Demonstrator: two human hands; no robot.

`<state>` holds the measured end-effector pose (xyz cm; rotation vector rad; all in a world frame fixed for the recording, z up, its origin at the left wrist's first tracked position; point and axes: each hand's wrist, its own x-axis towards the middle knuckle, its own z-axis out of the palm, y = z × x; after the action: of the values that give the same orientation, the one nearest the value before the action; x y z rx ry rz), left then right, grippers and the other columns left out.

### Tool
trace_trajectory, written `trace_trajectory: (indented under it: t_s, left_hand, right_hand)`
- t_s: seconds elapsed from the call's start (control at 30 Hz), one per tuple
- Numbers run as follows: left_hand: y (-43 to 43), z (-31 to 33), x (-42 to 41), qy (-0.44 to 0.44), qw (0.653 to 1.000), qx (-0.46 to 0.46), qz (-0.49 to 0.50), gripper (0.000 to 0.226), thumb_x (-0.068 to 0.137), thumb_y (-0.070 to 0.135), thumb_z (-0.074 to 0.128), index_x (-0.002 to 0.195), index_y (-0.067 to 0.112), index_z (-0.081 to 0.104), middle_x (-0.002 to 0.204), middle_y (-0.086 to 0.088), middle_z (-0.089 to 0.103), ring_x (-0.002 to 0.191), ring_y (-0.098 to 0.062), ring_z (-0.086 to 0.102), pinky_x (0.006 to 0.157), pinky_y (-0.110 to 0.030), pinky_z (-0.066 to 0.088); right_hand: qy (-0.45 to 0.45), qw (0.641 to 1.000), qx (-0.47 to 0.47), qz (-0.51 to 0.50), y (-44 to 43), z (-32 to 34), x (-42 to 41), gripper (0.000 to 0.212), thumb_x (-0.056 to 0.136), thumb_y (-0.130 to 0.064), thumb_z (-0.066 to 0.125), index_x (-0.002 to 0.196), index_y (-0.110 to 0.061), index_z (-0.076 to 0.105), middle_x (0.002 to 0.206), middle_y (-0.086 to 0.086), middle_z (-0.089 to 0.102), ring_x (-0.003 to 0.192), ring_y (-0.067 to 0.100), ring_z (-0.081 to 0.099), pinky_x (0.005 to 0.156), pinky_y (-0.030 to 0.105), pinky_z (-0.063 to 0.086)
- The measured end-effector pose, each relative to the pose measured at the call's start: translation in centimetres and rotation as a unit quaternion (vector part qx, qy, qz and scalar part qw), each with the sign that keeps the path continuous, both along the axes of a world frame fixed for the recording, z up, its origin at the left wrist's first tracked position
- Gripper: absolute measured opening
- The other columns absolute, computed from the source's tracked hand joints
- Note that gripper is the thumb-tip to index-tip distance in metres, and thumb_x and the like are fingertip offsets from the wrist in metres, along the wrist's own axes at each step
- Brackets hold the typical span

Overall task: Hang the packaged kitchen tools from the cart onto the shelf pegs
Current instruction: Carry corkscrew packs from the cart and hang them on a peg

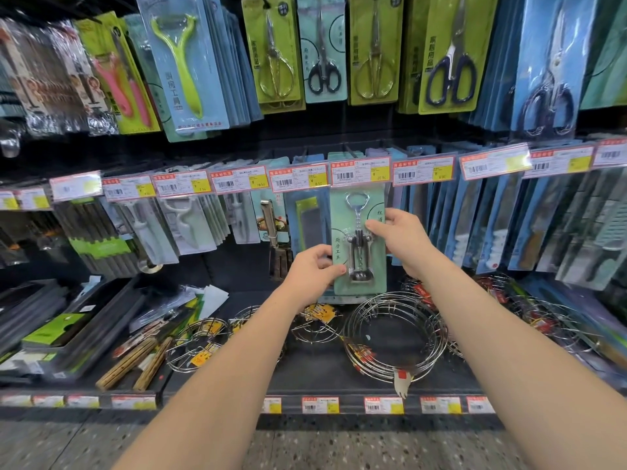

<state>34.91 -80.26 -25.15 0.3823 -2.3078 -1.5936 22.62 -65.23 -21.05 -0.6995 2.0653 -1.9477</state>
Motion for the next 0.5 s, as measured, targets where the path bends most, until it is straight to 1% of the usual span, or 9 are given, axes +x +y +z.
trace_trajectory:
  t_s: [0.07, 0.13, 0.17, 0.23, 0.3, 0.37, 0.43, 0.47, 0.5]
  left_hand:
    - [0.2, -0.2, 0.1, -0.007, 1.000, 0.004, -0.004, 0.017, 0.096, 0.010, 0.071, 0.108, 0.022, 0.068, 0.099, 0.000, 0.080, 0.082, -0.009, 0.076, 0.072, -0.022, 0.058]
    - [0.3, -0.4, 0.3, -0.015, 1.000, 0.011, -0.009, 0.020, 0.096, 0.011, 0.070, 0.114, 0.019, 0.068, 0.101, -0.001, 0.080, 0.088, -0.014, 0.077, 0.075, -0.025, 0.061]
    - [0.4, -0.5, 0.3, -0.016, 1.000, 0.012, -0.008, 0.022, 0.096, 0.011, 0.070, 0.116, 0.018, 0.068, 0.101, -0.001, 0.080, 0.090, -0.015, 0.077, 0.076, -0.026, 0.061]
    - [0.4, -0.3, 0.1, -0.015, 1.000, 0.008, -0.003, 0.023, 0.096, 0.012, 0.070, 0.119, 0.018, 0.067, 0.101, 0.000, 0.080, 0.089, -0.014, 0.077, 0.075, -0.025, 0.061]
    - [0.2, 0.0, -0.3, -0.020, 1.000, 0.001, 0.009, 0.029, 0.096, 0.017, 0.071, 0.124, 0.017, 0.066, 0.103, 0.001, 0.080, 0.091, -0.014, 0.077, 0.083, -0.030, 0.062]
    - [0.0, 0.2, -0.9, -0.031, 0.999, -0.009, 0.032, 0.040, 0.094, 0.023, 0.073, 0.132, 0.016, 0.062, 0.108, 0.001, 0.078, 0.095, -0.016, 0.076, 0.090, -0.037, 0.060]
    - [0.0, 0.7, -1.4, -0.046, 0.997, -0.025, 0.052, 0.049, 0.094, 0.026, 0.073, 0.138, 0.014, 0.056, 0.115, -0.002, 0.074, 0.094, -0.015, 0.071, 0.083, -0.031, 0.058]
    - [0.0, 0.9, -1.5, -0.057, 0.996, -0.033, 0.056, 0.053, 0.095, 0.025, 0.072, 0.143, 0.013, 0.052, 0.121, -0.004, 0.071, 0.097, -0.016, 0.069, 0.080, -0.026, 0.055]
    - [0.0, 1.2, -1.6, -0.065, 0.996, -0.039, 0.057, 0.060, 0.096, 0.024, 0.072, 0.148, 0.013, 0.046, 0.131, -0.007, 0.066, 0.107, -0.019, 0.066, 0.085, -0.024, 0.052]
  right_hand:
    - [0.002, 1.000, 0.009, -0.003, 0.1, -0.4, -0.1, 0.017, 0.097, -0.016, 0.065, 0.114, -0.017, 0.069, 0.104, -0.004, 0.076, 0.100, 0.016, 0.072, 0.086, 0.035, 0.059]
    - [0.005, 0.999, 0.030, -0.009, 0.1, -0.6, -0.2, 0.027, 0.095, -0.019, 0.067, 0.121, -0.013, 0.068, 0.111, -0.001, 0.074, 0.106, 0.018, 0.070, 0.097, 0.041, 0.055]
    - [0.005, 0.999, 0.036, -0.008, 0.1, -0.6, -0.3, 0.034, 0.094, -0.023, 0.069, 0.126, -0.012, 0.066, 0.117, 0.001, 0.073, 0.109, 0.019, 0.068, 0.102, 0.045, 0.052]
    - [0.004, 0.999, 0.044, -0.008, 0.0, -0.5, -0.6, 0.056, 0.089, -0.031, 0.072, 0.138, -0.009, 0.057, 0.132, 0.006, 0.066, 0.121, 0.023, 0.062, 0.108, 0.048, 0.047]
    - [0.003, 0.999, 0.043, -0.007, -0.4, -0.3, -1.2, 0.068, 0.088, -0.031, 0.072, 0.146, -0.004, 0.048, 0.140, 0.010, 0.060, 0.126, 0.026, 0.058, 0.110, 0.049, 0.045]
    - [-0.006, 0.999, 0.047, -0.018, -0.8, 0.4, -1.3, 0.063, 0.090, -0.027, 0.073, 0.143, -0.002, 0.050, 0.136, 0.011, 0.062, 0.122, 0.028, 0.060, 0.107, 0.048, 0.048]
    - [-0.013, 0.998, 0.059, -0.034, -1.4, 0.9, -1.7, 0.050, 0.093, -0.020, 0.071, 0.137, -0.002, 0.055, 0.132, 0.008, 0.064, 0.116, 0.027, 0.061, 0.104, 0.041, 0.049]
    - [-0.013, 0.997, 0.067, -0.045, -1.8, 0.9, -2.1, 0.050, 0.094, -0.018, 0.070, 0.139, -0.003, 0.053, 0.132, 0.007, 0.061, 0.118, 0.028, 0.059, 0.103, 0.038, 0.047]
    - [-0.015, 0.996, 0.074, -0.057, -2.1, 1.1, -2.4, 0.057, 0.095, -0.018, 0.070, 0.145, -0.004, 0.047, 0.140, 0.010, 0.057, 0.125, 0.029, 0.055, 0.105, 0.038, 0.045]
